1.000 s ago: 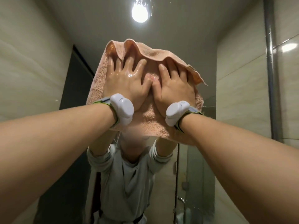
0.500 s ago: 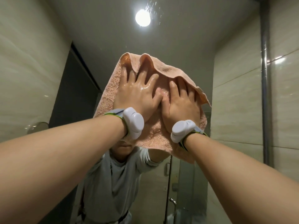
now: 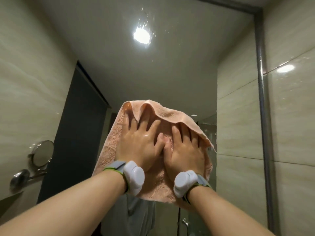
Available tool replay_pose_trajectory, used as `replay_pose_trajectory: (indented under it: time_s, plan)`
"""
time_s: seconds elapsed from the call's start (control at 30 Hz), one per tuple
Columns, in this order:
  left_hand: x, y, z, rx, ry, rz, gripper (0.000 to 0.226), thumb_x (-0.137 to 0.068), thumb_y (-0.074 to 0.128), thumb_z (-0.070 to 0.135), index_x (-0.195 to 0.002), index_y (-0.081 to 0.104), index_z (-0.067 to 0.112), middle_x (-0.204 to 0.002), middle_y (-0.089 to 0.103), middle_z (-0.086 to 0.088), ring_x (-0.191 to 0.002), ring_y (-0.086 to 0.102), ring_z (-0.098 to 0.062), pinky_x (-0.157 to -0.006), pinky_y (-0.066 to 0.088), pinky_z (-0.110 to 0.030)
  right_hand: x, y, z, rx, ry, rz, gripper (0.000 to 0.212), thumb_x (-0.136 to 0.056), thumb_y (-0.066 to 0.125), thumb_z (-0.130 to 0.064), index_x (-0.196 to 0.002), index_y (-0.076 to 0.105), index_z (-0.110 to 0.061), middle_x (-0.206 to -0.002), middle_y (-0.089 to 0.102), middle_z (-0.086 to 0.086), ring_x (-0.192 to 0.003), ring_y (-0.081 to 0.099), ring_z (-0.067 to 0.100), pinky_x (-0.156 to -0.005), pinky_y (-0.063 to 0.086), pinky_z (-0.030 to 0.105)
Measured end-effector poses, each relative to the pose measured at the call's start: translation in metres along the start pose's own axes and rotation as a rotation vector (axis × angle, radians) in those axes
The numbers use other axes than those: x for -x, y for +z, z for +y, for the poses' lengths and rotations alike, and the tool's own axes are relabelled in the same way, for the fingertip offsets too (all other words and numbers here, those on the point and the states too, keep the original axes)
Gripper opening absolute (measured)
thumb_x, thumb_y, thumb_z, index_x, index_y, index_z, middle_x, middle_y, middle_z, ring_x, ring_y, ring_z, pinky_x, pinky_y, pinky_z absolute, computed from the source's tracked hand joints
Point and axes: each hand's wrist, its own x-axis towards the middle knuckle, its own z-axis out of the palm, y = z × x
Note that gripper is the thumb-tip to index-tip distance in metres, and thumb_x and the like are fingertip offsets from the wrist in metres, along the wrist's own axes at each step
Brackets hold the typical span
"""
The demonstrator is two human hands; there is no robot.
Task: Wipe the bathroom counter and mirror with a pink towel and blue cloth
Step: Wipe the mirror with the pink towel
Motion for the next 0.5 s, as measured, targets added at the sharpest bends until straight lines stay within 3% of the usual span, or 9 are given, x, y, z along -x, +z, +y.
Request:
replay_pose_trajectory:
  time_s: [0.1,0.27,0.4,0.5]
  plan:
    - [0.015,0.008,0.016,-0.015,0.033,0.015,0.055,-0.099,0.033,0.051,-0.143,0.057,0.028,-0.162,0.038,-0.014,-0.150,0.031,-0.046,-0.123,0.017,-0.065,0.020,0.000,0.013,-0.004,0.017,0.009,0.046,-0.097,0.036,-0.050,-0.135,0.046,-0.028,-0.127,0.064,0.006,-0.112,0.060,0.032,-0.091,0.050,0.050]
    - [0.010,0.010,0.028,-0.020,0.034,-0.031,0.058,-0.099,0.031,0.052,-0.143,0.058,0.026,-0.162,0.038,-0.017,-0.151,0.027,-0.049,-0.125,0.010,-0.065,0.019,0.001,0.028,0.002,0.002,0.086,0.045,-0.091,0.044,-0.048,-0.130,0.050,-0.028,-0.121,0.066,0.004,-0.102,0.064,0.031,-0.083,0.053,0.047]
    - [-0.020,0.006,0.047,-0.010,0.048,0.025,0.057,-0.098,0.032,0.051,-0.141,0.059,0.025,-0.161,0.039,-0.020,-0.143,0.038,-0.052,-0.125,0.011,-0.063,-0.010,-0.003,0.050,0.030,0.005,0.128,0.048,-0.092,0.044,-0.047,-0.135,0.049,-0.026,-0.128,0.061,0.005,-0.109,0.057,0.033,-0.086,0.048,0.046]
    - [-0.047,0.007,0.063,0.007,0.061,0.056,0.058,-0.098,0.029,0.052,-0.143,0.054,0.026,-0.166,0.029,-0.017,-0.147,0.032,-0.049,-0.126,0.006,-0.061,-0.032,-0.008,0.069,0.068,0.006,0.132,0.053,-0.093,0.038,-0.048,-0.140,0.045,-0.025,-0.139,0.053,0.006,-0.117,0.051,0.034,-0.093,0.042,0.048]
